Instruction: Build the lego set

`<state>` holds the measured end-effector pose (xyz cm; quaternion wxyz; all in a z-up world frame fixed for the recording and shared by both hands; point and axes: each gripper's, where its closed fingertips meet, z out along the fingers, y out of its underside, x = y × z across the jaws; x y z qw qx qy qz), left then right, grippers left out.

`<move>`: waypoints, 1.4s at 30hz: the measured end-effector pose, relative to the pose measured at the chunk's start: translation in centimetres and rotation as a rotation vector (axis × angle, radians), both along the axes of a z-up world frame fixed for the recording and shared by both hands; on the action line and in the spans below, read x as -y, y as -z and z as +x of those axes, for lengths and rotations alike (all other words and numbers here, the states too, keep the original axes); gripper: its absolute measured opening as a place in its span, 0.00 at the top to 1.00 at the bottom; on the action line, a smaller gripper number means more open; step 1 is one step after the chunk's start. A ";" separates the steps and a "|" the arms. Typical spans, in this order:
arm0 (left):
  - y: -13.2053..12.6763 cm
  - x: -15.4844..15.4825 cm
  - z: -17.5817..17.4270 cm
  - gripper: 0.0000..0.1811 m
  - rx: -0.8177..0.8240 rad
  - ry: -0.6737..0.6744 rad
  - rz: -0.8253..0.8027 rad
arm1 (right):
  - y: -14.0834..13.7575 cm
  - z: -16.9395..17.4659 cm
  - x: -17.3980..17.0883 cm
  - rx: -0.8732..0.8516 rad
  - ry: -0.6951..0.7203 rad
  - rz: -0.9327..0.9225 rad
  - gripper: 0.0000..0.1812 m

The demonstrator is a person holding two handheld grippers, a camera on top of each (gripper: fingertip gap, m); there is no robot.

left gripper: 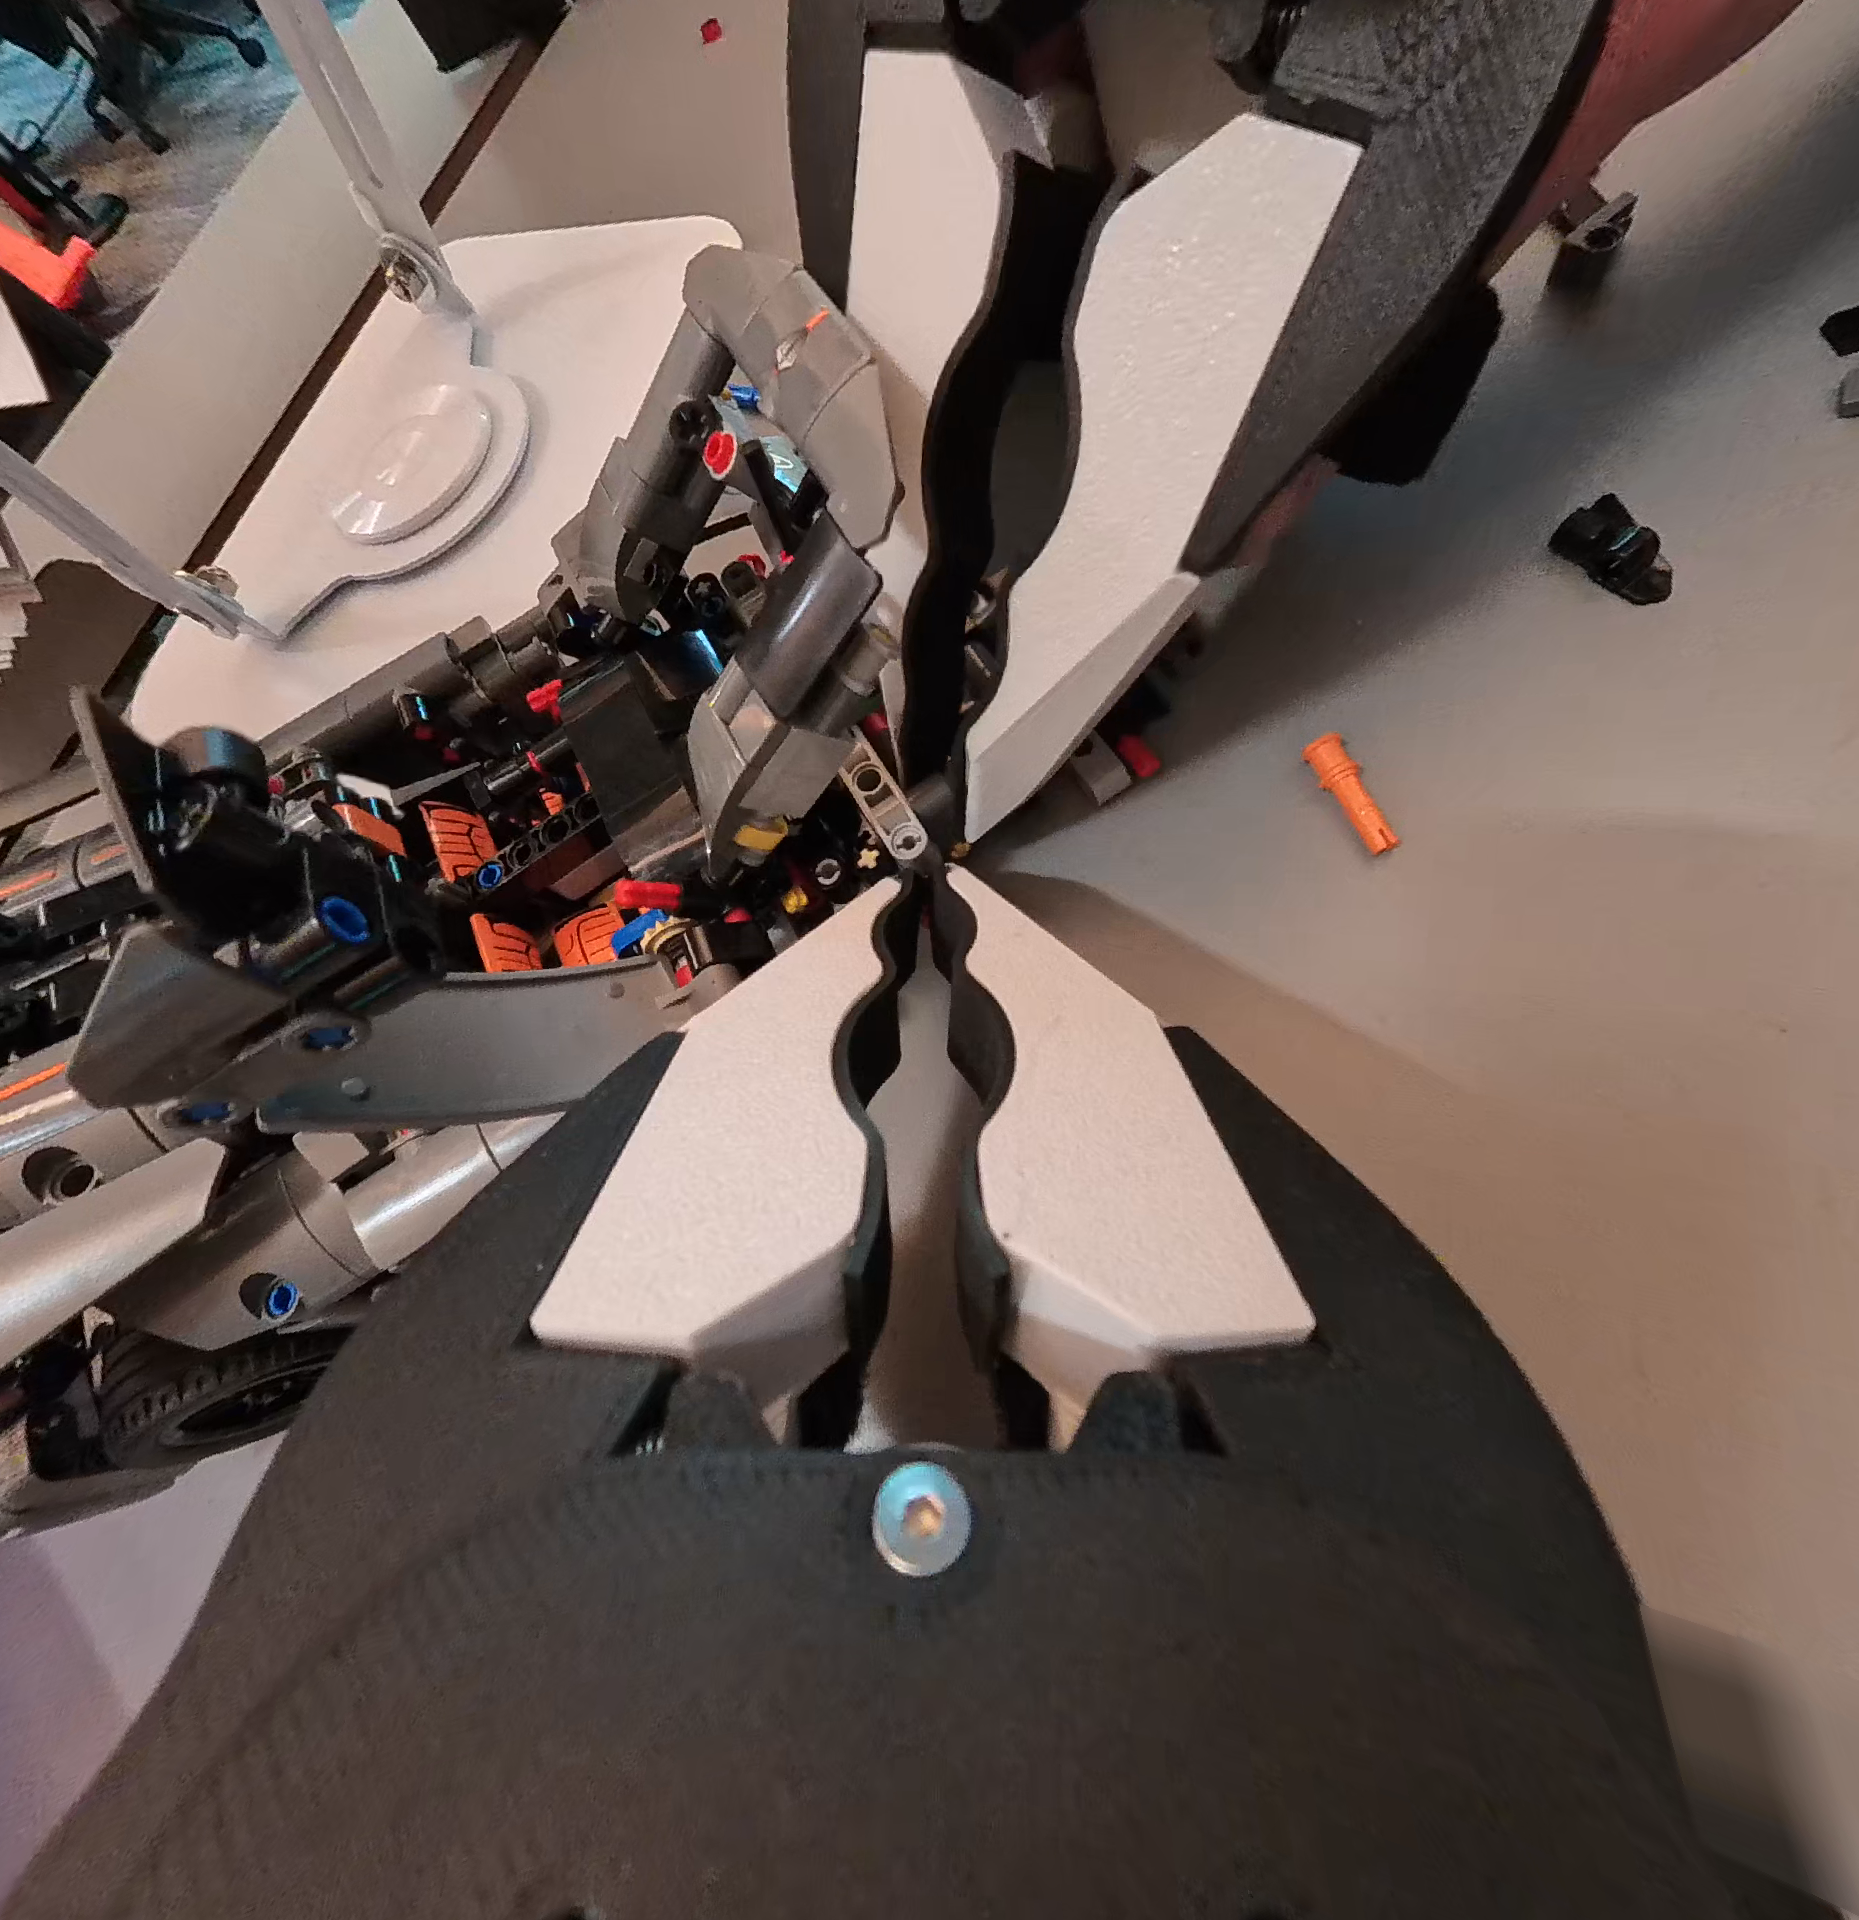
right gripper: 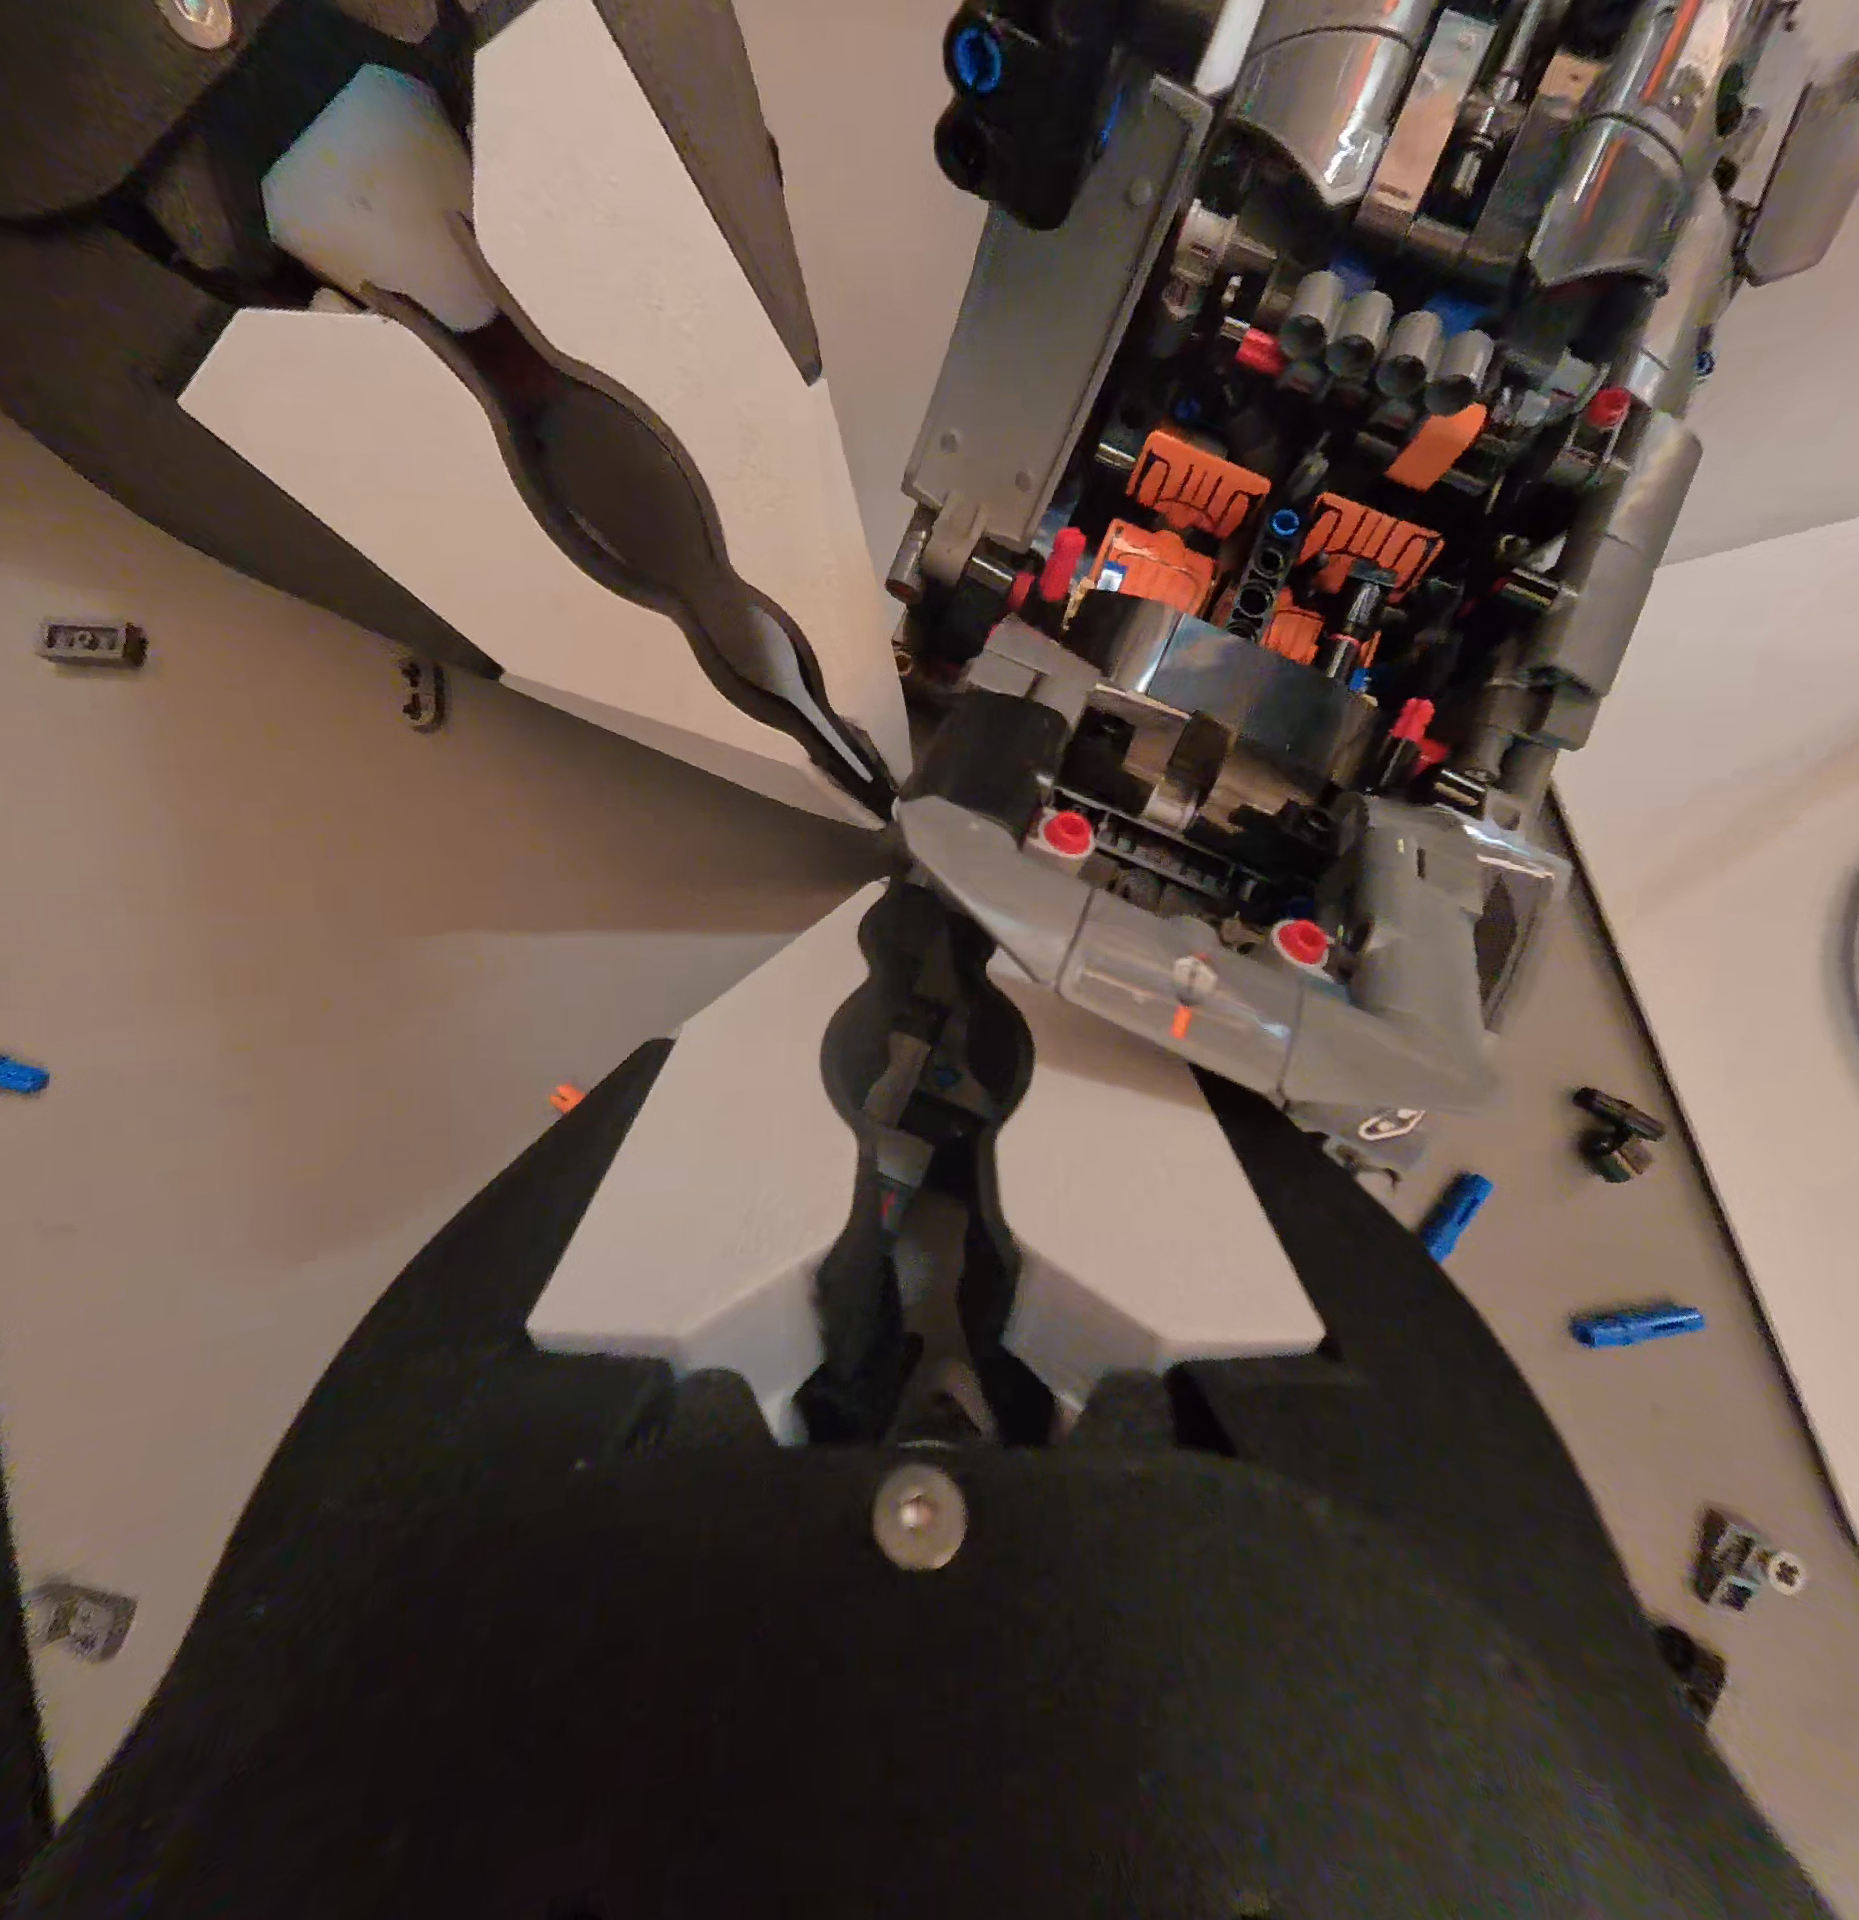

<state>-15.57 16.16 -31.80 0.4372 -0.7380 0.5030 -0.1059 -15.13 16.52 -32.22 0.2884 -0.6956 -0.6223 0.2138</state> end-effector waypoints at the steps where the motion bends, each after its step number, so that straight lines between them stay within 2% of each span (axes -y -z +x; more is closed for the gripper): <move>1: 0.0 0.0 0.0 1.00 -0.001 0.000 0.001 | 0.0 0.0 0.0 0.000 0.000 -0.007 0.99; 6: 0.0 0.0 0.0 1.00 0.001 -0.001 0.003 | 0.0 0.0 0.1 -0.035 0.015 -0.119 0.98; 11: 0.0 0.0 0.0 1.00 -0.001 0.001 0.005 | 0.0 0.1 0.1 -0.015 -0.012 -0.066 0.97; 15: -0.1 -0.1 0.1 1.00 -0.002 0.001 0.014 | -1.0 0.7 0.2 0.014 -0.108 0.063 0.94; 19: -0.1 0.0 0.1 1.00 -0.003 0.006 0.019 | -3.6 3.0 1.3 -0.027 -0.234 0.004 0.91; 24: -0.1 0.4 0.7 0.91 -0.013 0.032 0.020 | -5.1 6.3 -3.7 -0.065 -0.102 0.040 0.91; 29: -0.6 0.2 1.0 0.91 -0.055 0.016 0.081 | -3.4 6.5 -6.2 -0.043 -0.034 0.052 0.87; 32: -1.4 -0.2 1.0 0.90 -0.025 -0.016 0.098 | -2.9 6.5 -7.8 -0.028 0.007 0.109 0.92; 37: -2.0 -0.2 0.8 0.91 -0.052 -0.024 0.140 | -2.2 6.1 -8.0 -0.144 -0.001 -0.181 0.90; 41: -0.9 0.0 1.4 0.90 -0.086 -0.025 0.112 | -1.8 6.0 -6.9 -0.127 -0.036 -0.252 0.92; 42: -0.6 -0.2 1.4 0.88 -0.098 -0.035 0.122 | -1.7 6.1 -6.6 -0.127 -0.041 -0.289 0.88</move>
